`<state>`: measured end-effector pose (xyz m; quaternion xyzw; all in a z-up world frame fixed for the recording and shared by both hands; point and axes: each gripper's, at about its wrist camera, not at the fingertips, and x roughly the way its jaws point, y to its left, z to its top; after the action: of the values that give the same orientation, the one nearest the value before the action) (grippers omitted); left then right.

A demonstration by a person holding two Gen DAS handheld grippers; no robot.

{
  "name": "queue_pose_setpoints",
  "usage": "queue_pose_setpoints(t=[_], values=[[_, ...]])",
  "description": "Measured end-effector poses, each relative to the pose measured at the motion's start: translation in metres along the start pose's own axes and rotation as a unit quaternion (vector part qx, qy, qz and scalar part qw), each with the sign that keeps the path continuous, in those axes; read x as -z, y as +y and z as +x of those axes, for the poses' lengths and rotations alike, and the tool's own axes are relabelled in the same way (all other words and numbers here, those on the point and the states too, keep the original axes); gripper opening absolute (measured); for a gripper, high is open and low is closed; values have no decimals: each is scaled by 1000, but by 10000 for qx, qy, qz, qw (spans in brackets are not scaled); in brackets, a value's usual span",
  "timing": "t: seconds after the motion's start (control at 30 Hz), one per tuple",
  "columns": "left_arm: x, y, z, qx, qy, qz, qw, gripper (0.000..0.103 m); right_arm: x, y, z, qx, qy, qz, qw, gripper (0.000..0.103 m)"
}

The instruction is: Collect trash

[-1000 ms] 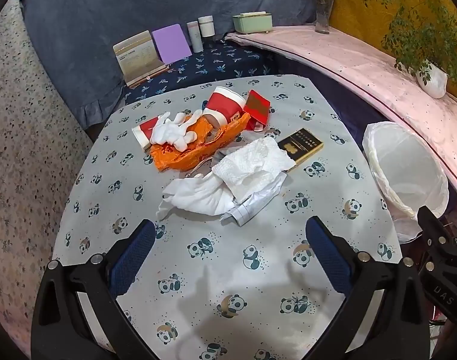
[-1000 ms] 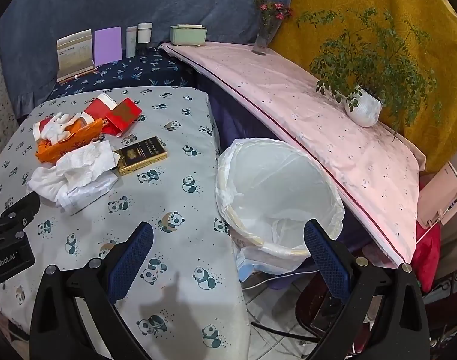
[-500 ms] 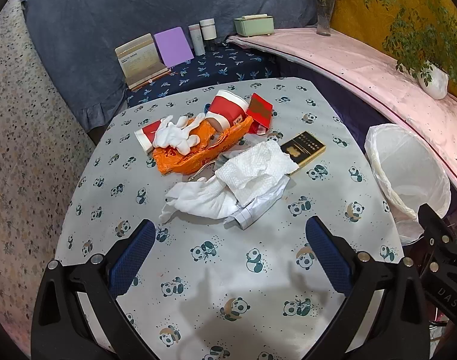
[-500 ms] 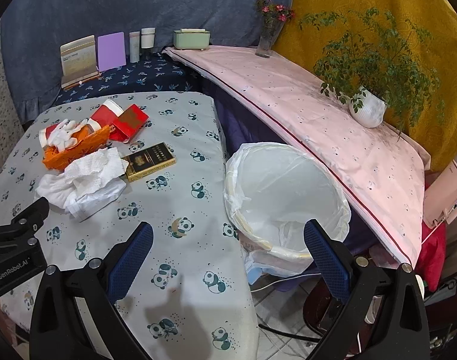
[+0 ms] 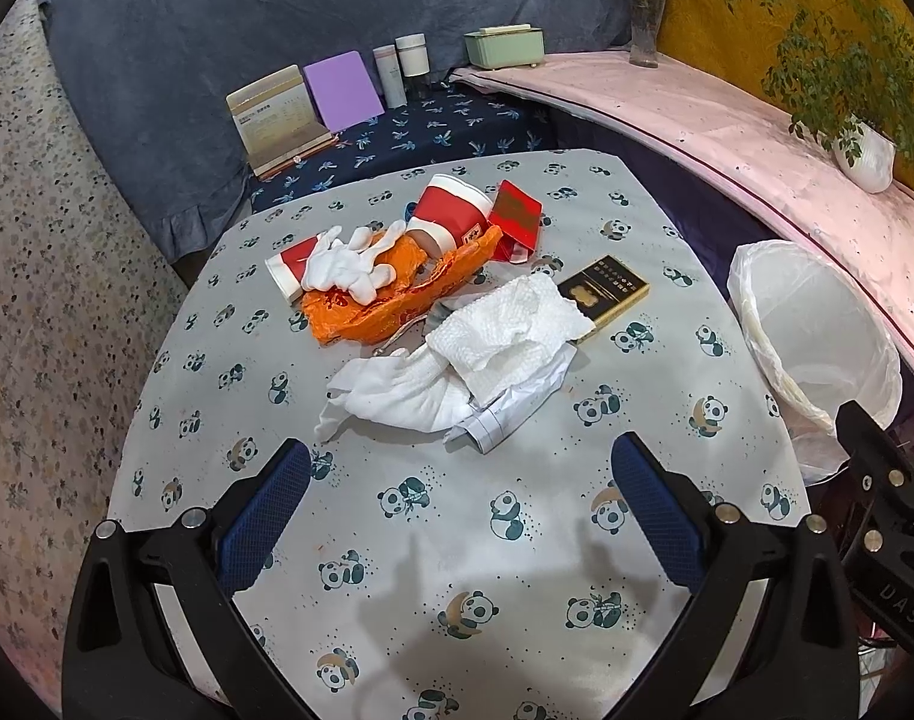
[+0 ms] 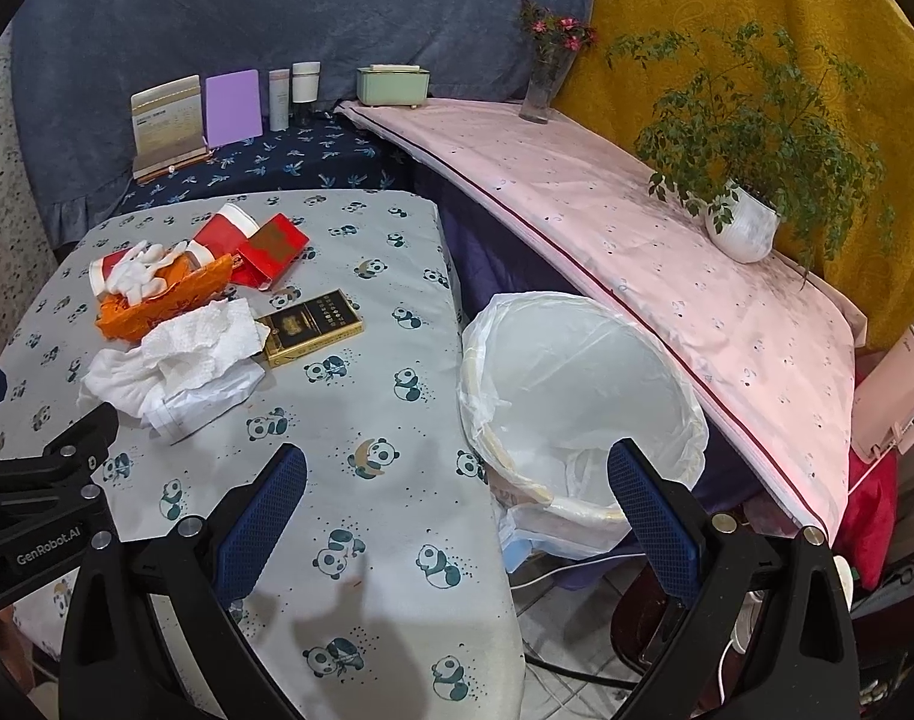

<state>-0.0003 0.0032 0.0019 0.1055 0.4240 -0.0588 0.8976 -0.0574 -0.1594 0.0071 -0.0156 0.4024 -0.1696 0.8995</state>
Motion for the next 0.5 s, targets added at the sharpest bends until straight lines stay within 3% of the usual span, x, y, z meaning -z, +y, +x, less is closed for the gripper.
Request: queue_pose_setpoints(t=[0.5], values=[[6, -8, 0, -9, -21, 89, 10000, 96, 0, -5, -4, -105, -105, 152, 9998, 96]])
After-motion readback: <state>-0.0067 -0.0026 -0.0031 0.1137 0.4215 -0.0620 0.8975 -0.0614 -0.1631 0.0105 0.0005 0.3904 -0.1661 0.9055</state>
